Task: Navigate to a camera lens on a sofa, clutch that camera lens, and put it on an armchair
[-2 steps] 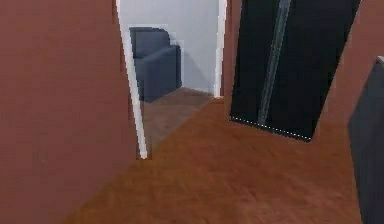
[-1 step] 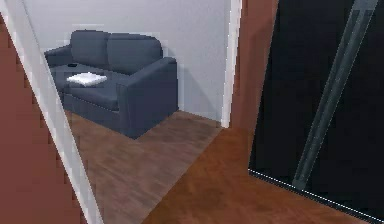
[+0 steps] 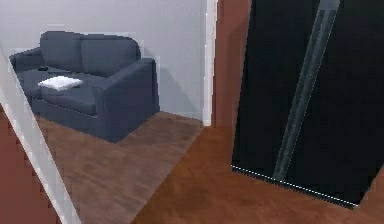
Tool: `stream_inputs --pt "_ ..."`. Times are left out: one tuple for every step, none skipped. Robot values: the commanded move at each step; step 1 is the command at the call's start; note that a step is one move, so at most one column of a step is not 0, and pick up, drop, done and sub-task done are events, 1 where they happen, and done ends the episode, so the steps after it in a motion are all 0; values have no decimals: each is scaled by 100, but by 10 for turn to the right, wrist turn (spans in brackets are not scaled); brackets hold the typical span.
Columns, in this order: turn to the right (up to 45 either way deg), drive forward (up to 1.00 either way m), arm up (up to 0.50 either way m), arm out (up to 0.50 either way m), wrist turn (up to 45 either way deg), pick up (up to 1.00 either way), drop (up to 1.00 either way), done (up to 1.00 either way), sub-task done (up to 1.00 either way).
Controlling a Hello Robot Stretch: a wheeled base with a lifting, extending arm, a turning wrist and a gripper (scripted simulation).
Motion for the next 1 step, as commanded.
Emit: stream_inputs --pt "0 60 0 0 0 0 0 0 0"
